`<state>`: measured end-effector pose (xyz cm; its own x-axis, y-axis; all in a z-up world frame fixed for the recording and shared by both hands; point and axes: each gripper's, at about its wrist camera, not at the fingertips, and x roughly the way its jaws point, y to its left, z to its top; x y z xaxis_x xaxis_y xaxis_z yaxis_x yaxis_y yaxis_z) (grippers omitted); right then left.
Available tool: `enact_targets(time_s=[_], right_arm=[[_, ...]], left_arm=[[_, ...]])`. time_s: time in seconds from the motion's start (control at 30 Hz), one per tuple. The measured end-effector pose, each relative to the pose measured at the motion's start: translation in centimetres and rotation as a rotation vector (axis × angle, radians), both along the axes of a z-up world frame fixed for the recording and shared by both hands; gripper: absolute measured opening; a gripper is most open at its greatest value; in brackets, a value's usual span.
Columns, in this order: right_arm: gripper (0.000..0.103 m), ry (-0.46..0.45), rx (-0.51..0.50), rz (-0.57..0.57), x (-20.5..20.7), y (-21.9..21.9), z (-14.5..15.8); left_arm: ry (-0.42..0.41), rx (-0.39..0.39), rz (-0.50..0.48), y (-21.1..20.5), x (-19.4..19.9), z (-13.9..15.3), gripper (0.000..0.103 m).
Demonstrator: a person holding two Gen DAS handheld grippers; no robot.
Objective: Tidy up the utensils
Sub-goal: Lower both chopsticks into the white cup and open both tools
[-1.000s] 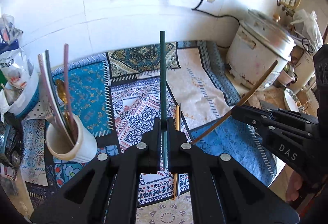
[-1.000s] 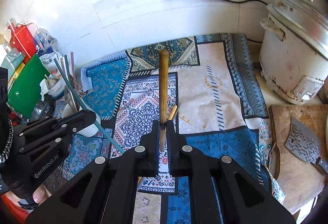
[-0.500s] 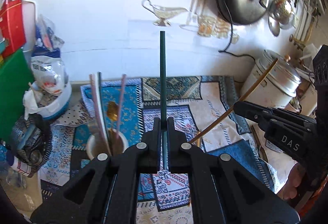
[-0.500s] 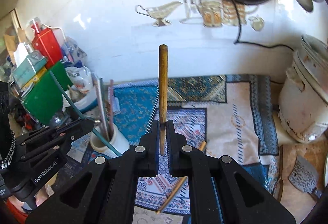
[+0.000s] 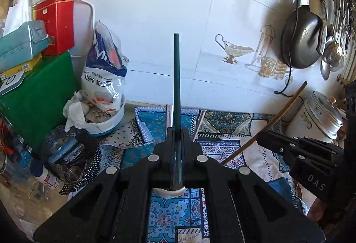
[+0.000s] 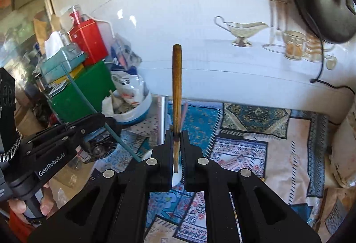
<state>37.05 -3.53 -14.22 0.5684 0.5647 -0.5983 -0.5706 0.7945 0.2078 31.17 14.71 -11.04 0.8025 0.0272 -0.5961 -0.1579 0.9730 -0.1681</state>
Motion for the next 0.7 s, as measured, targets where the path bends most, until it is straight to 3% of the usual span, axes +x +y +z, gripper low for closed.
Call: enact_targets(time_s=[0.27, 0.7], right_arm=[[0.006, 0.045, -0.048, 0.059, 0.9, 3.6, -2.2], [0.006, 0.228, -0.133, 0.095, 3.8, 6.0, -7.4]], left_arm=[[0.034, -0.022, 0.063, 2.4, 1.8, -2.1, 0.003], [0.216, -0.029, 0.037, 2.6, 5.5, -8.4, 0.003]])
